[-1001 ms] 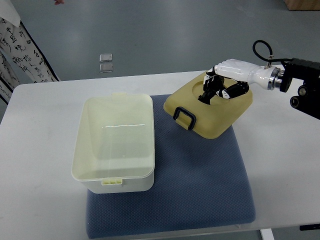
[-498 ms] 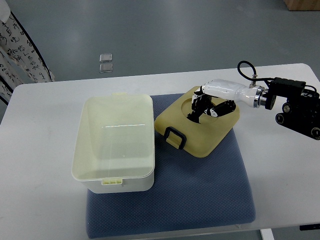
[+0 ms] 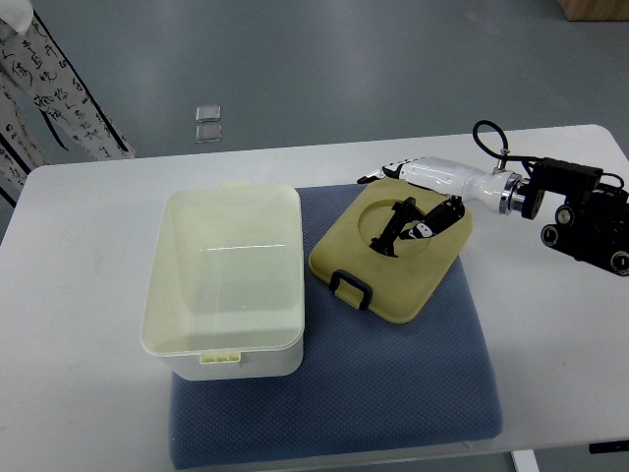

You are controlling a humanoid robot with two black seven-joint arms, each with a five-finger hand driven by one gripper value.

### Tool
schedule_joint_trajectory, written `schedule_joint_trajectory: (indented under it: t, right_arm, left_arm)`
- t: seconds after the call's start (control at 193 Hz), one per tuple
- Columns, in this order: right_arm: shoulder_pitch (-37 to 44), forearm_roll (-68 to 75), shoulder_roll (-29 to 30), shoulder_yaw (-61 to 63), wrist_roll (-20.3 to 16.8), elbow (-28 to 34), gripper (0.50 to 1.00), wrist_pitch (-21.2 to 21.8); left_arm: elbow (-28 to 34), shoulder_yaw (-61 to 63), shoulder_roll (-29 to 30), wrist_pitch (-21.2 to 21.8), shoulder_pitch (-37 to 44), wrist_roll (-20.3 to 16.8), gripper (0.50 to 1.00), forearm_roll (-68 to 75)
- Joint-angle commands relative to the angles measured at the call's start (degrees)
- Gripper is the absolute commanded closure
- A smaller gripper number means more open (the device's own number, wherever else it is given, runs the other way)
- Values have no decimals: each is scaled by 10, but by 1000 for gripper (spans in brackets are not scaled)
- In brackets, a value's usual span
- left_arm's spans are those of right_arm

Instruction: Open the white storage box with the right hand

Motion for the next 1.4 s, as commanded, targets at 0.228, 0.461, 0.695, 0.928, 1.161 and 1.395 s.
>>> schedule_joint_trajectory:
  t: [0.228,0.461,0.695,0.928,1.161,1.395]
  right_arm:
    - [-15,176,3,90,0,0,587,64]
    - [-51,410,4,144,0,-7,587,106]
    - [-102,612,66,208,0,-98,587,108]
    - [-130,704,94,278,-11,-125,587,107]
    - [-132,740,111,282,-23,-126,576,94]
    - [-149,739,139,287,-20,-127,570,67]
  left_arm:
    - [-1,0,0,1,0,0,500,0]
    - [0,0,0,0,0,0,500,0]
    - [-1,0,0,1,0,-1,500,0]
    - [0,0,0,0,0,0,500,0]
    - [0,0,0,1,0,0,500,0]
    - [0,0,0,0,0,-1,500,0]
